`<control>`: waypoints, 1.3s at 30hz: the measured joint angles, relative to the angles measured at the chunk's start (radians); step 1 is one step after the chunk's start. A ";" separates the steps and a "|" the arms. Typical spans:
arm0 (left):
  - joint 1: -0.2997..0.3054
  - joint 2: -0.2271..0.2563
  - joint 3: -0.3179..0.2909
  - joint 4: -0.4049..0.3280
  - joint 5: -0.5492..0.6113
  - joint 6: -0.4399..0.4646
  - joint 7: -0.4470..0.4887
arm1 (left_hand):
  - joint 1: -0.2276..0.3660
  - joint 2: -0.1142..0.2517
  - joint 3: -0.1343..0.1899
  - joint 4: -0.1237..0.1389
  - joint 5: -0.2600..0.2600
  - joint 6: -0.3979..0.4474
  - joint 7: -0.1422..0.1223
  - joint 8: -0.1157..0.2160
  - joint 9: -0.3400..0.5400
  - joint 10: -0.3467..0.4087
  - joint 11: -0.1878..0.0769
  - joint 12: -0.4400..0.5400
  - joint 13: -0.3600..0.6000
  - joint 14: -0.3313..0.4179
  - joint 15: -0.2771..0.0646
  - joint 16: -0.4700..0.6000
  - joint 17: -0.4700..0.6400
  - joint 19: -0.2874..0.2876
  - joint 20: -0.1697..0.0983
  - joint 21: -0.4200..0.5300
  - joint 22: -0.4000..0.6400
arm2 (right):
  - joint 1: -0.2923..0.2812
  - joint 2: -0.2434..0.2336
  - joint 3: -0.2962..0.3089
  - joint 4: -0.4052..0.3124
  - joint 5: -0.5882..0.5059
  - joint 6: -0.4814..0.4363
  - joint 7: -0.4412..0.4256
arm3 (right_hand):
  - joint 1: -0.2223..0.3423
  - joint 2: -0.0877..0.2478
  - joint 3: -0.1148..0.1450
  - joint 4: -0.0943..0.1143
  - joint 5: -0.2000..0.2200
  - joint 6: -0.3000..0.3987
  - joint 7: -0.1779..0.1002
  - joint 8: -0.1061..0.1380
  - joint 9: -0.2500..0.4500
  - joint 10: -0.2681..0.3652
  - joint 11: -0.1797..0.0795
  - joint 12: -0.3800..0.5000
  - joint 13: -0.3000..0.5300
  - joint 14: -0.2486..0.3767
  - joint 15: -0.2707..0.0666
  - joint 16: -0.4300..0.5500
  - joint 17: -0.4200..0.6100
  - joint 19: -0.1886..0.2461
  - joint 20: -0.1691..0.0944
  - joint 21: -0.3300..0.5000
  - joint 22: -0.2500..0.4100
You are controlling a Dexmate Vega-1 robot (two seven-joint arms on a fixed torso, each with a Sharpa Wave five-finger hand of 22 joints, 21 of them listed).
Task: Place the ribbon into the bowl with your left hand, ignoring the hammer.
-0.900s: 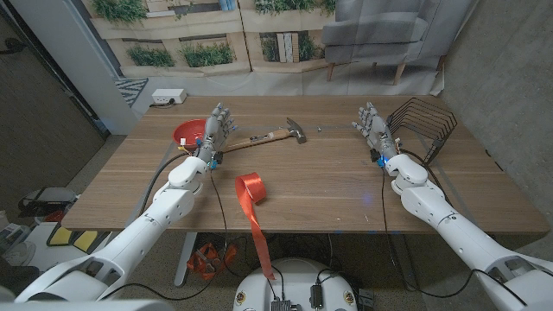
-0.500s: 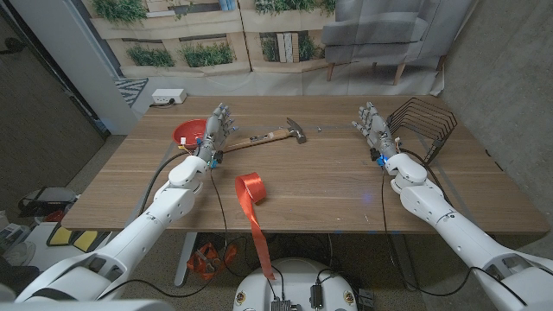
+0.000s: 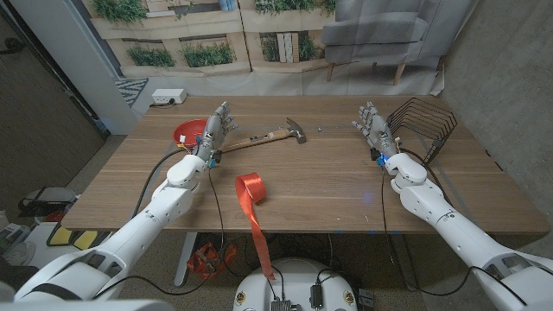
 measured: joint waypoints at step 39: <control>-0.018 0.129 0.041 -0.020 0.206 -0.188 -0.070 | 0.068 -0.032 -0.006 -0.075 -0.029 -0.002 -0.038 0.000 0.000 0.006 -0.027 0.000 0.000 0.002 -0.023 -0.008 0.000 0.000 -0.032 -0.023 0.000 | -0.042 -0.016 0.012 -0.052 0.000 0.008 -0.023 | 0.000 0.000 0.007 -0.001 0.000 0.000 0.000 0.000 0.000 0.003 -0.003 0.000 0.000 0.000 0.000 0.000 -0.003 0.000 0.000 0.000 0.000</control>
